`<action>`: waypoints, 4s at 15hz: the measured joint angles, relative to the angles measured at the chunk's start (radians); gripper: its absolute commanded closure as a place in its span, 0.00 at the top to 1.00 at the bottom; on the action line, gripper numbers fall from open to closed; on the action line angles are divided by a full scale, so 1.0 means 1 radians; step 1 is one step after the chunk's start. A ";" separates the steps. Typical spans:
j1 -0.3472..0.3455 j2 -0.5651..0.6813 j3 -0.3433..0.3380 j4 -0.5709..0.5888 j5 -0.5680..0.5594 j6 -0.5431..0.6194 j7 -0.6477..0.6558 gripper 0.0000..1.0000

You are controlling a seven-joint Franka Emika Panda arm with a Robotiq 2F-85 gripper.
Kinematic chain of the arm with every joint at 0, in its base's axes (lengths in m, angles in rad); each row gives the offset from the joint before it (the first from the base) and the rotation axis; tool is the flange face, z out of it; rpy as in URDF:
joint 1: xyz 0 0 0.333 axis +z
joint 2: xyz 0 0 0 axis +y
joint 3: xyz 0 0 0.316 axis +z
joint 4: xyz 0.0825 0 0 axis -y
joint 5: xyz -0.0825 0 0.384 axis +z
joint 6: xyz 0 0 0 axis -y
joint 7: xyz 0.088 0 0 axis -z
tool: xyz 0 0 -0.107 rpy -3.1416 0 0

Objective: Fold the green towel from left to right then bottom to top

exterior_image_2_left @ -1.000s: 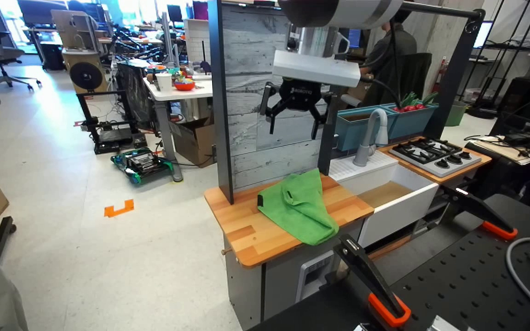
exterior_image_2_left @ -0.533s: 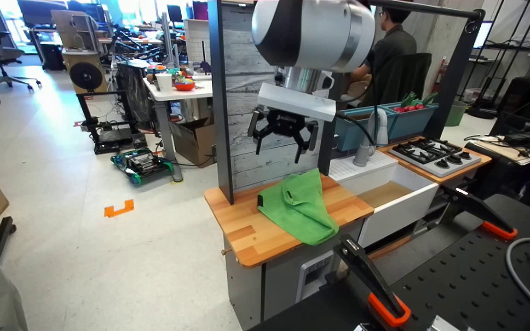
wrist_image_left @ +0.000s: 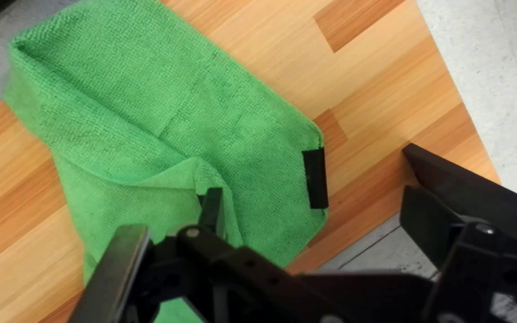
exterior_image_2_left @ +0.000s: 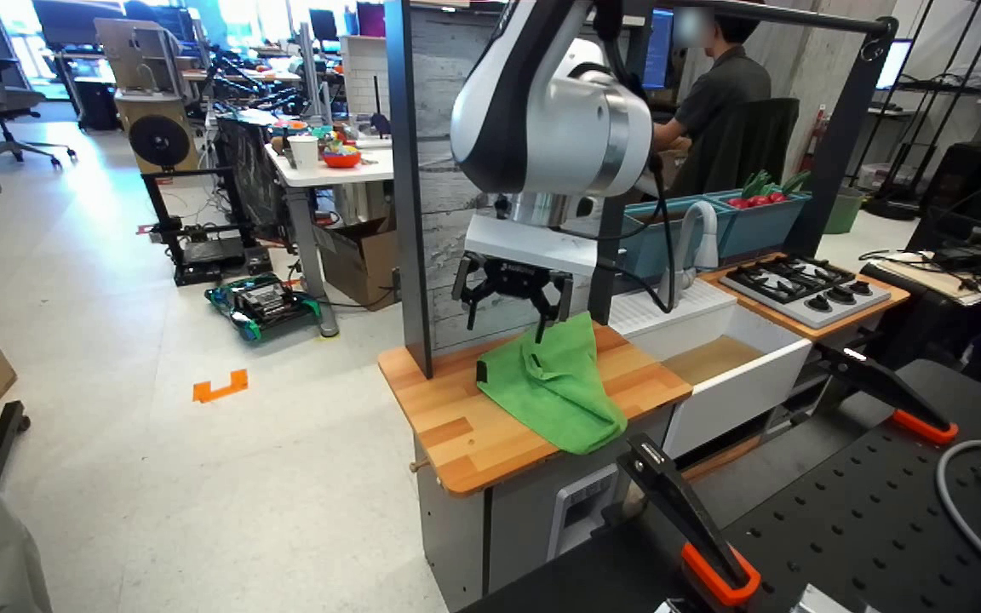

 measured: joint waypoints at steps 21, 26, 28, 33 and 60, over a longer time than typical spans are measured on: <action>0.137 0.328 -0.123 0.436 -0.026 -0.243 0.135 0.65; 0.143 0.344 -0.126 0.492 -0.055 -0.284 0.151 0.27; 0.143 0.347 -0.128 0.504 -0.058 -0.292 0.151 0.12; 0.143 0.358 -0.129 0.531 -0.069 -0.310 0.154 0.00; 0.095 0.122 -0.133 0.169 -0.088 -0.156 0.059 0.01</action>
